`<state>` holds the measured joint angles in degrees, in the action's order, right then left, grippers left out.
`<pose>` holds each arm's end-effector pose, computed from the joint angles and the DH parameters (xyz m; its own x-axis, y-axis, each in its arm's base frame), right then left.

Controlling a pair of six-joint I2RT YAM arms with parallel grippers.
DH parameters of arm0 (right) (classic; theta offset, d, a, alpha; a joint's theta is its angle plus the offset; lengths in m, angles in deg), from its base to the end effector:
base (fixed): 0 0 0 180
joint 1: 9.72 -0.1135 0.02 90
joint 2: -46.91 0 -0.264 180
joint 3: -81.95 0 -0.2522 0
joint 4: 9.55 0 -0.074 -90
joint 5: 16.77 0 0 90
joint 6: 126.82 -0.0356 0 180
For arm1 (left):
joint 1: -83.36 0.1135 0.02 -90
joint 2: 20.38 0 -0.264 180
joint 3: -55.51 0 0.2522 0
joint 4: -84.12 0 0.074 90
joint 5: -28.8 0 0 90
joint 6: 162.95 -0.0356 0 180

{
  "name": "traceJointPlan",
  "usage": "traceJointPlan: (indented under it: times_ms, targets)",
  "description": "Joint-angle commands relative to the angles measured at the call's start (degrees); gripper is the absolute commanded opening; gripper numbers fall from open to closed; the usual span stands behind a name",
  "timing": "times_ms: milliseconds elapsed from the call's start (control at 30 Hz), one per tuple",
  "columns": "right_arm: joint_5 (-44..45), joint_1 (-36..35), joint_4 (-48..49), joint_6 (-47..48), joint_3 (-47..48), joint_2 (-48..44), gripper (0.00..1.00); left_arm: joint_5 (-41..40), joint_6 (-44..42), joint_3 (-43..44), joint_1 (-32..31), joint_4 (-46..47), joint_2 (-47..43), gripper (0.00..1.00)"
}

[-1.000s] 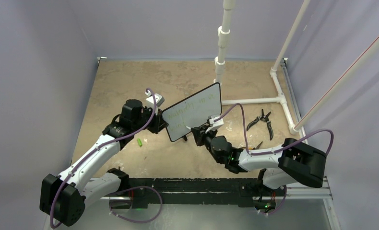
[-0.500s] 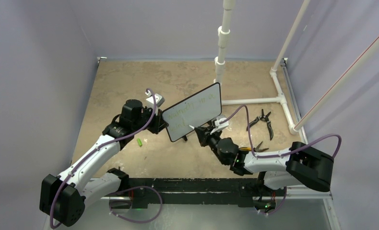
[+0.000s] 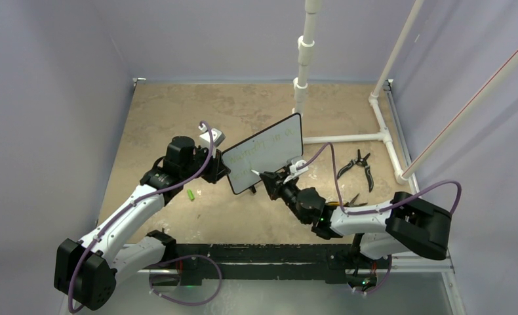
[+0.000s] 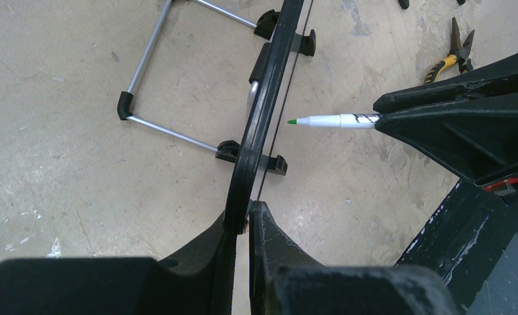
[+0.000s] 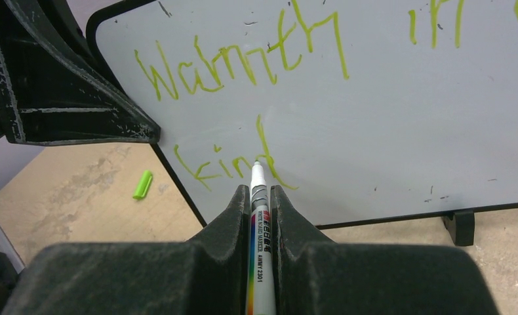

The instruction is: Write a sentence on the whiteboard

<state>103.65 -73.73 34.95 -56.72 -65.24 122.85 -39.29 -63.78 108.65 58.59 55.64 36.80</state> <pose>0.1234 0.2120 0.1997 -0.1785 0.3037 -0.9359 -0.5238 0.7758 0.3517 0.1930 -0.1037 0.2601 -0.5894 0.1091 -0.8005 0.5880 0.7374 -0.3324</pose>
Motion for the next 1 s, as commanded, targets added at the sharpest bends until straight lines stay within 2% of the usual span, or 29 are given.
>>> traceJointPlan:
  times_ms: [0,500,967]
  targets:
    - [-0.33,0.19,3.00,1.40,2.79,1.40,0.00,0.62,-0.95,1.27,-0.01,0.81,-0.94,0.00]
    - [0.52,0.20,2.21,1.36,4.29,4.30,0.00,0.84,-0.97,1.29,-0.01,0.70,-0.83,0.00]
    - [1.54,0.11,-0.51,-1.92,1.32,3.43,0.00,0.76,-0.99,1.24,-0.01,0.75,-1.03,0.00]
